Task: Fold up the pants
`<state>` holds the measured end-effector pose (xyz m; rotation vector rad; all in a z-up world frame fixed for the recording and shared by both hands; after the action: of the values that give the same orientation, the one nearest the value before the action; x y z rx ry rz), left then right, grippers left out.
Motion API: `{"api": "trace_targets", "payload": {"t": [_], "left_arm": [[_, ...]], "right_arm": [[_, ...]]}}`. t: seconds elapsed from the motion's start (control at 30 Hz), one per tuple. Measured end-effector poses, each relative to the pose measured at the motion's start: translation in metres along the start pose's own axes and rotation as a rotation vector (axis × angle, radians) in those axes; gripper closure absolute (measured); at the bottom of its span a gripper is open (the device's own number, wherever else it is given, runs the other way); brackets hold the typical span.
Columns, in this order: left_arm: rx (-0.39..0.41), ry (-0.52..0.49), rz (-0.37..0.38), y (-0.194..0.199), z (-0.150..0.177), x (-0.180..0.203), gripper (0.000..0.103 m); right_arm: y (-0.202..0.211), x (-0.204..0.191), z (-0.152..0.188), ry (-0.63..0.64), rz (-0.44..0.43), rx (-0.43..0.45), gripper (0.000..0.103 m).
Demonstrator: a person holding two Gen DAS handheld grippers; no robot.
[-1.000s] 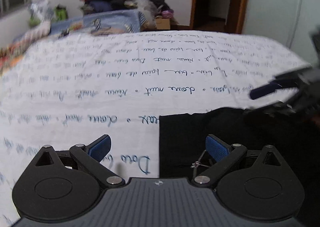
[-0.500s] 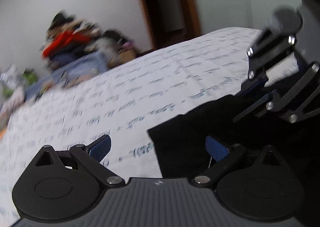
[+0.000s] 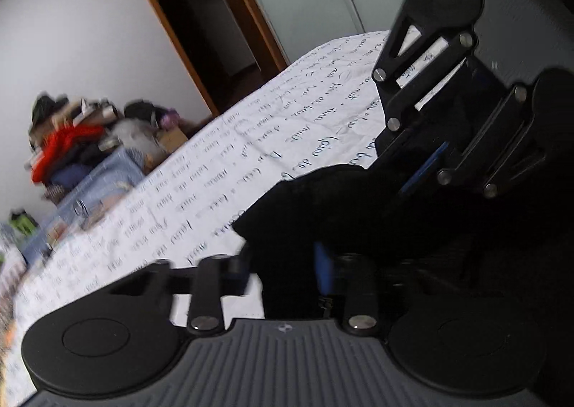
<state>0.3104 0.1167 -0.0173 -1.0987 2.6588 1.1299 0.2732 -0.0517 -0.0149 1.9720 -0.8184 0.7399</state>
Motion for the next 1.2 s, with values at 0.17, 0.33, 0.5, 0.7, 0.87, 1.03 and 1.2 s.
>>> {"api": "trace_targets", "payload": {"t": [0.17, 0.33, 0.5, 0.7, 0.87, 1.03, 1.2], "left_arm": [[0.032, 0.109, -0.053, 0.009, 0.003, -0.006, 0.091], [0.069, 0.223, -0.090, 0.019, 0.015, -0.010, 0.093], [0.139, 0.224, -0.114, 0.041, 0.018, 0.014, 0.093], [0.125, 0.221, -0.114, 0.051, 0.021, 0.019, 0.093], [0.120, 0.196, -0.122, 0.049, 0.019, 0.019, 0.093], [0.117, 0.204, -0.154, 0.048, 0.026, 0.023, 0.093], [0.132, 0.287, -0.191, 0.042, 0.022, 0.007, 0.093]], "right_arm": [[0.014, 0.013, 0.004, -0.151, 0.015, 0.013, 0.087], [0.057, 0.068, 0.053, -0.431, 0.112, -0.019, 0.082], [0.082, 0.096, 0.122, -0.566, 0.103, -0.184, 0.082], [0.079, 0.081, 0.164, -0.575, -0.029, -0.242, 0.060], [0.039, 0.079, 0.176, -0.553, -0.090, -0.282, 0.059], [0.023, 0.077, 0.175, -0.579, -0.121, -0.279, 0.098], [0.055, 0.081, 0.156, -0.535, 0.078, -0.247, 0.099]]}}
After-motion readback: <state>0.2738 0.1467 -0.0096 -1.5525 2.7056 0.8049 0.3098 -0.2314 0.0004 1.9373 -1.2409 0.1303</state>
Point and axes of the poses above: each gripper's, at about its wrist camera, not at the fingertips, and y roughly against the way its jaws point, x to its right, z to its underside, the point moved 2 cm from there along -y, roughly the way its jaws point, and after that the axes turned 8 degrees about z, right-handed, at the moved point
